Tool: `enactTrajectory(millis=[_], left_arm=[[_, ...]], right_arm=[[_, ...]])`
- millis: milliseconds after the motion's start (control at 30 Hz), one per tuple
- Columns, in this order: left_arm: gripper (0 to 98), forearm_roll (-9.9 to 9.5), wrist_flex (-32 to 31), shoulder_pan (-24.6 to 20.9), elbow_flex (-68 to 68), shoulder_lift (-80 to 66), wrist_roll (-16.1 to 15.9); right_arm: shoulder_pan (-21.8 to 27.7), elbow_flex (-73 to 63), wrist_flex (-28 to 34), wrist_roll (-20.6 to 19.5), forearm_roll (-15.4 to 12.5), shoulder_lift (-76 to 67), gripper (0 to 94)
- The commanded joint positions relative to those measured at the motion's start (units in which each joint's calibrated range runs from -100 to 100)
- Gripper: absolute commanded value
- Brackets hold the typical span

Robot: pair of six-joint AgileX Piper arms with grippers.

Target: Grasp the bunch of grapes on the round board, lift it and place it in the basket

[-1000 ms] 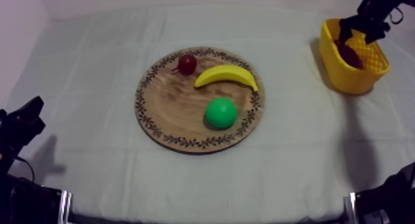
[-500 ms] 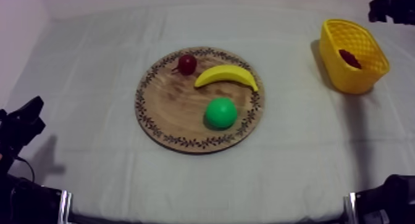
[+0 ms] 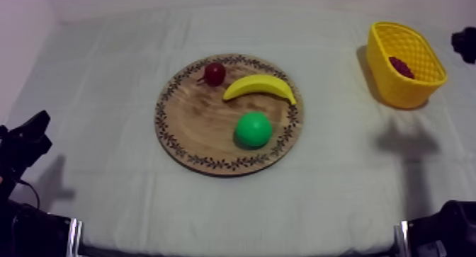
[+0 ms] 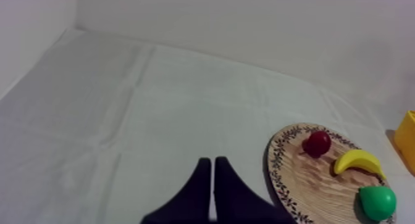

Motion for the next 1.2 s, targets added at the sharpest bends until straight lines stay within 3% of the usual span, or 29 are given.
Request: enactTrajectory(millis=[0,267,500,733,1067,1167], left_arm=[[0.1,-0.04,-0.05,0.00,-0.02,0.00,0.01],[0.1,-0.04,-0.05,0.00,-0.02,0.00,0.01],[0.1,-0.04,-0.05,0.00,-0.02,0.00,0.05],[0.1,-0.04,-0.05,0.00,-0.02,0.00,0.03],[0.1,-0.04,-0.05,0.00,-0.02,0.00,0.01],[0.1,-0.04,-0.05,0.00,-0.02,0.00,0.01]], right_arm=[[-0.13,9.93,-2.21,-0.52,0.29,-11.34,43.7],[-1.56,25.13,-5.54,-2.19,1.27,-28.17,36.2],[-2.29,34.93,-5.09,-2.25,0.35,-40.66,24.8],[-3.01,41.40,-7.48,-3.71,0.20,-44.14,4.6],[-3.68,42.19,-5.55,-7.77,-0.32,-44.44,0.7],[-3.69,42.21,-4.73,-6.44,-0.41,-44.45,0.6]])
